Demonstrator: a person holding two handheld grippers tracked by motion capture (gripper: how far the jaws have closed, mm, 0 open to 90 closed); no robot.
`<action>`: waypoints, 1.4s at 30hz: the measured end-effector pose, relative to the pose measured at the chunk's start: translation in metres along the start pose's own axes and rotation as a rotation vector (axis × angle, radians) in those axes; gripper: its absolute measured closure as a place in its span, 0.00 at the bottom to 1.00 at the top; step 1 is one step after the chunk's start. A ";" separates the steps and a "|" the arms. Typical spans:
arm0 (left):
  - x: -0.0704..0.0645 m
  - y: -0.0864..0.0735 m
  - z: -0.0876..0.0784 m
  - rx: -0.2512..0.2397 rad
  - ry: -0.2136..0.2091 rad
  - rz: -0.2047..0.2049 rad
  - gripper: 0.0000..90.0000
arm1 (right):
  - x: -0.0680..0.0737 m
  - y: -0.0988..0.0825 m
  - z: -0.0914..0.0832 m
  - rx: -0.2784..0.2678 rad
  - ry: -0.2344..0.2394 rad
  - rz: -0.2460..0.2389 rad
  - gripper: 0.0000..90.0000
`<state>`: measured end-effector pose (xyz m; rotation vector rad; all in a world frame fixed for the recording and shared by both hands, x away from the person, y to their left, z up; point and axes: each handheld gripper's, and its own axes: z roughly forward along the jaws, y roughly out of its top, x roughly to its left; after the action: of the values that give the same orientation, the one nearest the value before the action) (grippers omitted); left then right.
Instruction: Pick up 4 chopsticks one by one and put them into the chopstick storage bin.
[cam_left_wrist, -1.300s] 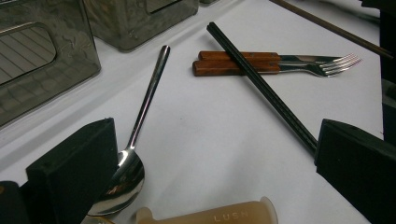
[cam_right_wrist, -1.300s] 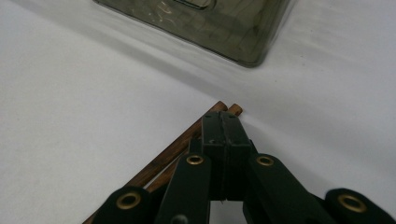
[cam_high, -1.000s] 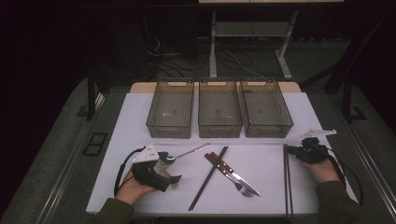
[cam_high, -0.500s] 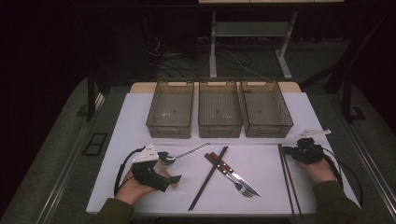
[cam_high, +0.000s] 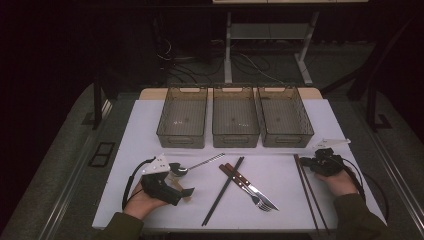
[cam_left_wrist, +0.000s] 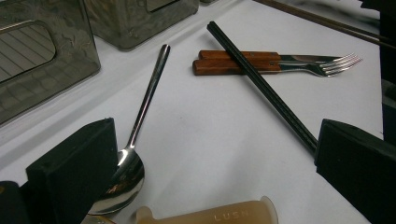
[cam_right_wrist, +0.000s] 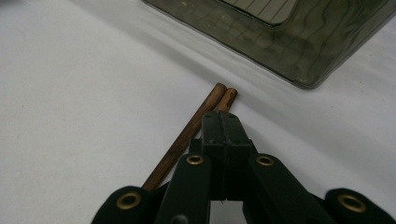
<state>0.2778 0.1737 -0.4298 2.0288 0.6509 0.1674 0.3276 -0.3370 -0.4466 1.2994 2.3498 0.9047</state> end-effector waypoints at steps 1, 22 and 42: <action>0.000 0.000 0.000 -0.001 0.000 0.000 0.00 | 0.000 0.000 0.000 0.001 0.001 -0.001 1.00; 0.000 0.000 0.001 0.001 0.001 0.001 0.00 | 0.002 0.014 0.001 -0.068 0.000 0.079 0.78; 0.000 0.000 0.000 0.000 0.002 0.003 0.00 | 0.013 0.020 0.019 0.000 -0.055 0.060 0.80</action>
<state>0.2777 0.1741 -0.4297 2.0298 0.6489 0.1709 0.3439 -0.3105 -0.4474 1.3835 2.2808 0.8752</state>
